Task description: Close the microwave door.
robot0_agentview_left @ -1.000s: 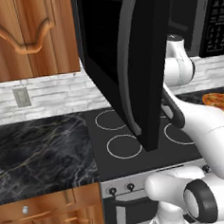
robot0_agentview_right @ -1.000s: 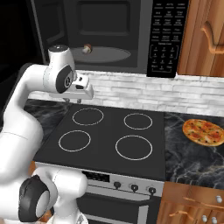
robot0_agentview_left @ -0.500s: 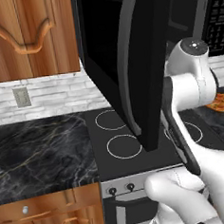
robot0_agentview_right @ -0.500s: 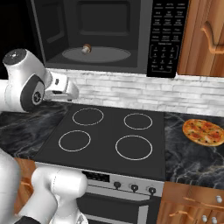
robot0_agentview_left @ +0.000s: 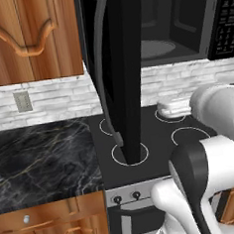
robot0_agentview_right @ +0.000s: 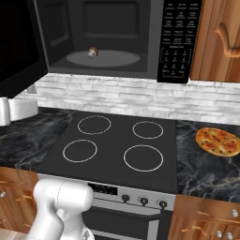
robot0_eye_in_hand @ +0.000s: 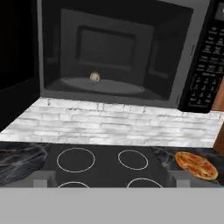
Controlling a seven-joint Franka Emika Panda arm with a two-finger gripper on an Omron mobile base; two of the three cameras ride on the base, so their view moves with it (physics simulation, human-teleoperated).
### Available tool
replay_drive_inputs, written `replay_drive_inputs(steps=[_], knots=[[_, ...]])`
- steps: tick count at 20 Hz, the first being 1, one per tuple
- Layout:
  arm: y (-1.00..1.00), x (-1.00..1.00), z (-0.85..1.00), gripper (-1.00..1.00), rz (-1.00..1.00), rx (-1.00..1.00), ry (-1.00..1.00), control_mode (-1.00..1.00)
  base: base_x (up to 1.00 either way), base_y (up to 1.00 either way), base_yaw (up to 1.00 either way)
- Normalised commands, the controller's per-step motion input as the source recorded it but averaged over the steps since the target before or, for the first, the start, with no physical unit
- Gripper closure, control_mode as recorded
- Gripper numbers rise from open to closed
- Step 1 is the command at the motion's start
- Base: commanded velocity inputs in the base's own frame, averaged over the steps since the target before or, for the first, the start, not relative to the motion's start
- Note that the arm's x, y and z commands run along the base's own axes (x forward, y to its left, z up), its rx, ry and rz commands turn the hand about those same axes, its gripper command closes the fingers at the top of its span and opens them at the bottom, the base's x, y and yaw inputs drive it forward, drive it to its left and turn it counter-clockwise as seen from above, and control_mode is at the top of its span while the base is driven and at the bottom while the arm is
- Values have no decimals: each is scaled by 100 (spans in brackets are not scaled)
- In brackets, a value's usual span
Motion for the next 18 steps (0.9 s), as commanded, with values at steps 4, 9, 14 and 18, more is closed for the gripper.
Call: replay_drive_inputs(steps=[4,9,14,18], knots=[[-1,-100,76,-100,-2,0,-64,-100,0,0,0],[11,-100,97,-100,0,0,-44,-100,0,0,0],[65,-100,53,-100,0,0,-23,-100,0,0,0],[69,-100,17,-100,0,0,-10,-100,0,0,0]])
